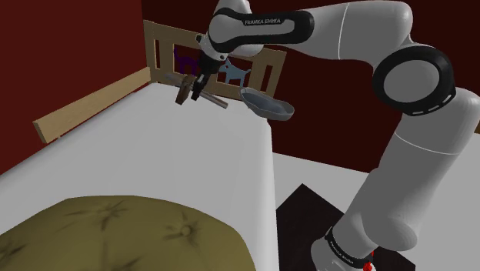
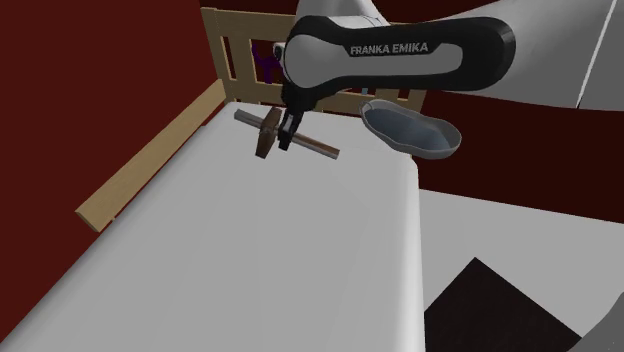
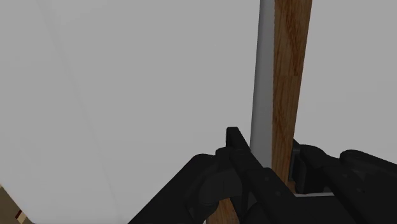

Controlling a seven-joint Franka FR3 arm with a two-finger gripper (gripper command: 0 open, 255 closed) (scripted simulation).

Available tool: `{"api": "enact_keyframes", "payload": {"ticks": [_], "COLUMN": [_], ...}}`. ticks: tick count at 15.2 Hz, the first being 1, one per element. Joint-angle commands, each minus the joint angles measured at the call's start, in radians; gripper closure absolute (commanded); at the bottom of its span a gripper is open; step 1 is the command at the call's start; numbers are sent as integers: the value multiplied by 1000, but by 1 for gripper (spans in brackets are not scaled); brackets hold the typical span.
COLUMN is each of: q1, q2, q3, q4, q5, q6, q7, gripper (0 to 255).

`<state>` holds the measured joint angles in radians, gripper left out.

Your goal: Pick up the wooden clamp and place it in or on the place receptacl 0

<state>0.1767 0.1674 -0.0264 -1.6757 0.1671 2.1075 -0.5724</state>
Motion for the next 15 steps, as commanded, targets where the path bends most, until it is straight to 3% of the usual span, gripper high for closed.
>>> {"api": "enact_keyframes", "payload": {"ticks": [1,15], "q1": [-1,-16], "q2": [-3,-6], "q3": [-1,-11], "q4": [24,191], "q5": [-2,-6], "q6": [-26,-199], "q7": [3,6], "gripper": [255,255]}}
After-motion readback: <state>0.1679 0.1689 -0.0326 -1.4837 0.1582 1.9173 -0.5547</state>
